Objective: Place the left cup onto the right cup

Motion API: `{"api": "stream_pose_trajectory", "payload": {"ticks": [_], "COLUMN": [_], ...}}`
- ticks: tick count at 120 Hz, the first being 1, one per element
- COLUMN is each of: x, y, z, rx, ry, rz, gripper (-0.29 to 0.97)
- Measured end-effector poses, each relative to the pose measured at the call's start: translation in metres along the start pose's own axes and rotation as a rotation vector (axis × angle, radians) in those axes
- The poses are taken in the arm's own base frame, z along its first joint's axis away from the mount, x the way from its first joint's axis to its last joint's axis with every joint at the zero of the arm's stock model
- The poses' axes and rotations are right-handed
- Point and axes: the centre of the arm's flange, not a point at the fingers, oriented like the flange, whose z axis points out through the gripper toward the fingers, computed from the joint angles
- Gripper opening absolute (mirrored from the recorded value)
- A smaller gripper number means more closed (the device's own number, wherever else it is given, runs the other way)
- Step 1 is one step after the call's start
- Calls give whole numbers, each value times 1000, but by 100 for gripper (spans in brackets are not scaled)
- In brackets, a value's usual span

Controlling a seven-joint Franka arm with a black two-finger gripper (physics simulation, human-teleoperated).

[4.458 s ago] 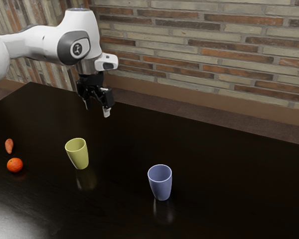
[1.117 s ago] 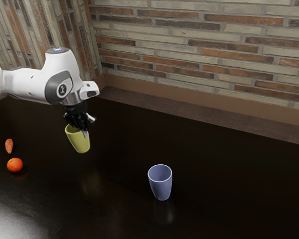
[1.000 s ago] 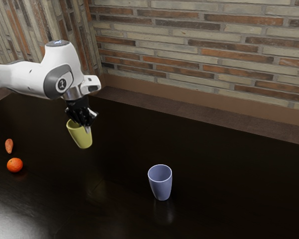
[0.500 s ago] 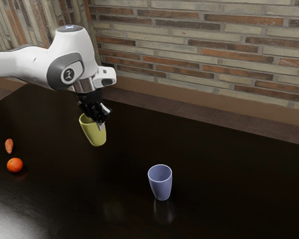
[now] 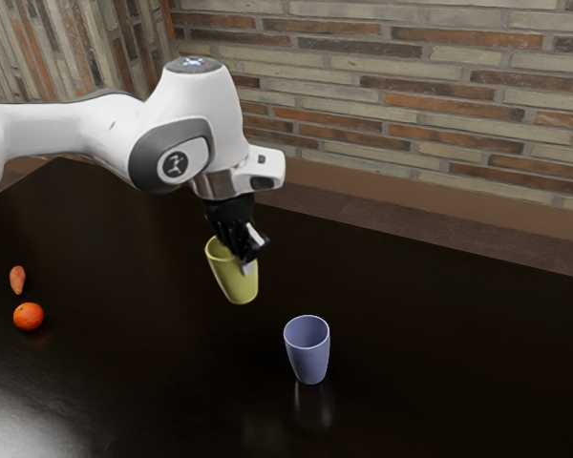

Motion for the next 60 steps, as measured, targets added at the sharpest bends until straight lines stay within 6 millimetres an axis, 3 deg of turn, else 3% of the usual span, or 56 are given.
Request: {"api": "stream_pose_trajectory", "payload": {"ticks": [60], "x": [0], "y": [78], "z": [-3], "rx": [-11], "ry": [12], "rz": [142], "gripper": [-10]}}
